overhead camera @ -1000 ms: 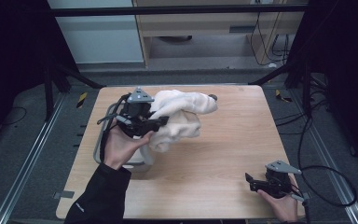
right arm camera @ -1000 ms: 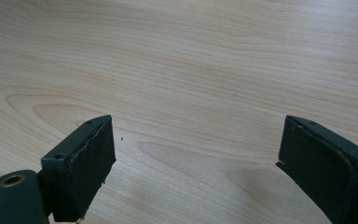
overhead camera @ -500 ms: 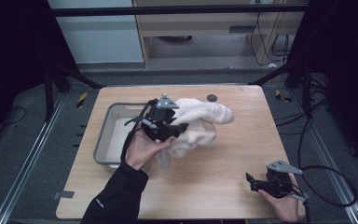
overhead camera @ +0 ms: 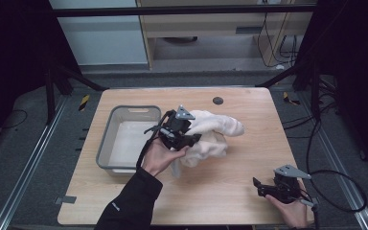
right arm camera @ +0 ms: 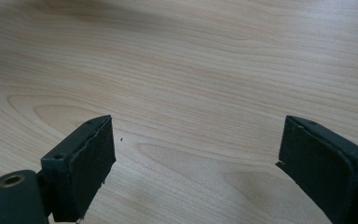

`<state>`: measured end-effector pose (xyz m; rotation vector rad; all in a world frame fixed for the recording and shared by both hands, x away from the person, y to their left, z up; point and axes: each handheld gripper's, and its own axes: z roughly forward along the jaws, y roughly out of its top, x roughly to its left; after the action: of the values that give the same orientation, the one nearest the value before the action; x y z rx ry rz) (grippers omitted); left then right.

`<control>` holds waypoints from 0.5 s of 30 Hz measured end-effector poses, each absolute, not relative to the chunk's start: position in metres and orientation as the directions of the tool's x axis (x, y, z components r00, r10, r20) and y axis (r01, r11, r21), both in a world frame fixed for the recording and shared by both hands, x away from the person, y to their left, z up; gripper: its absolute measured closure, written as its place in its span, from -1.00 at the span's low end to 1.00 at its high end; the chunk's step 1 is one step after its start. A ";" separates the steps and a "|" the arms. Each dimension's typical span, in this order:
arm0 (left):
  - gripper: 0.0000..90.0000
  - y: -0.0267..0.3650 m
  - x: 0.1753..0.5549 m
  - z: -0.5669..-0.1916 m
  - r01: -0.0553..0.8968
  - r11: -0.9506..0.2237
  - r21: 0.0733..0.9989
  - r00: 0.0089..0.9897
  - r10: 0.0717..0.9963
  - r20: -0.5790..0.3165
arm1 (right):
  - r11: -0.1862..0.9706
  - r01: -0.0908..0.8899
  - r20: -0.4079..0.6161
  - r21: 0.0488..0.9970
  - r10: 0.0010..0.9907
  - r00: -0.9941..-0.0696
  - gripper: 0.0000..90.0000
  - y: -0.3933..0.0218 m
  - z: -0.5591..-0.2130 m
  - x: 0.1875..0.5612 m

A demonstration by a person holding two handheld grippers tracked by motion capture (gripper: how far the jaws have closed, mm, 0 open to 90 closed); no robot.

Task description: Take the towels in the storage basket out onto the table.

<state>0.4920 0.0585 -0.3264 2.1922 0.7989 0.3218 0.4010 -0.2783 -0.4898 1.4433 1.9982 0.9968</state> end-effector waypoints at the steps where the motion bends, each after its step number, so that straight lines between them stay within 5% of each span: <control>1: 0.57 0.057 0.493 -0.330 0.443 -0.511 0.737 0.772 0.636 -0.023 | 0.174 0.599 0.042 0.782 0.943 -0.329 -0.77 -0.278 -0.489 0.401; 15: 0.57 0.044 0.500 -0.369 0.471 -0.530 0.705 0.773 0.633 -0.040 | 0.186 0.593 0.029 0.783 0.942 -0.334 -0.77 -0.278 -0.490 0.401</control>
<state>0.4997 0.0440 -0.3691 2.2307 0.8178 0.2847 0.4013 -0.2782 -0.4904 1.4355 2.0022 0.9931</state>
